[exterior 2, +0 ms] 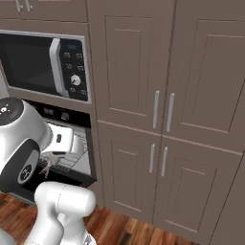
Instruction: Take the fish from the oven and place it on the plate on the counter.
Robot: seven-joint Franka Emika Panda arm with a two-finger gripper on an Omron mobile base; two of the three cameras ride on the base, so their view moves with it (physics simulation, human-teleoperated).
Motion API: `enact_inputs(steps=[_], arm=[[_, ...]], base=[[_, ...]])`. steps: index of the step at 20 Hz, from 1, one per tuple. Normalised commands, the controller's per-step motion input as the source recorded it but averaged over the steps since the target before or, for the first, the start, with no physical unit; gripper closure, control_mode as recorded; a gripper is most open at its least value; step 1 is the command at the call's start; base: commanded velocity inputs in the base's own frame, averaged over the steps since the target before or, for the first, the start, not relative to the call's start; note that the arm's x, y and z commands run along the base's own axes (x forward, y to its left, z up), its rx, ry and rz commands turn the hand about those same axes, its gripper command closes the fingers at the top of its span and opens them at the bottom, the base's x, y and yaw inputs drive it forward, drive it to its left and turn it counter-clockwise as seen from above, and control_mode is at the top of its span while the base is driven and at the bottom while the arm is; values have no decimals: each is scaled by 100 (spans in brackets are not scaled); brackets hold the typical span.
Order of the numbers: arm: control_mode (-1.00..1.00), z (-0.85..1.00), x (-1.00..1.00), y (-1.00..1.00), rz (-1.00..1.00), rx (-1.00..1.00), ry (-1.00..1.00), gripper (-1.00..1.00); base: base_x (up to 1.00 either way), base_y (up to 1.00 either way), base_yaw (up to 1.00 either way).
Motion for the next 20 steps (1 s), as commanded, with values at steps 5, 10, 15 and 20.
enact_inputs(steps=[5, 10, 15, 20], arm=[[100, 0, 0, 0, 0, 0, 0, 100], [100, 0, 0, 0, 0, 0, 0, 100], [100, 0, 0, 0, 0, 0, 0, 100], [100, 0, 0, 0, 0, 0, 0, 100]], base=[[-68, -23, 52], [-9, 17, 66], [16, 30, 81], [29, 18, 97]])
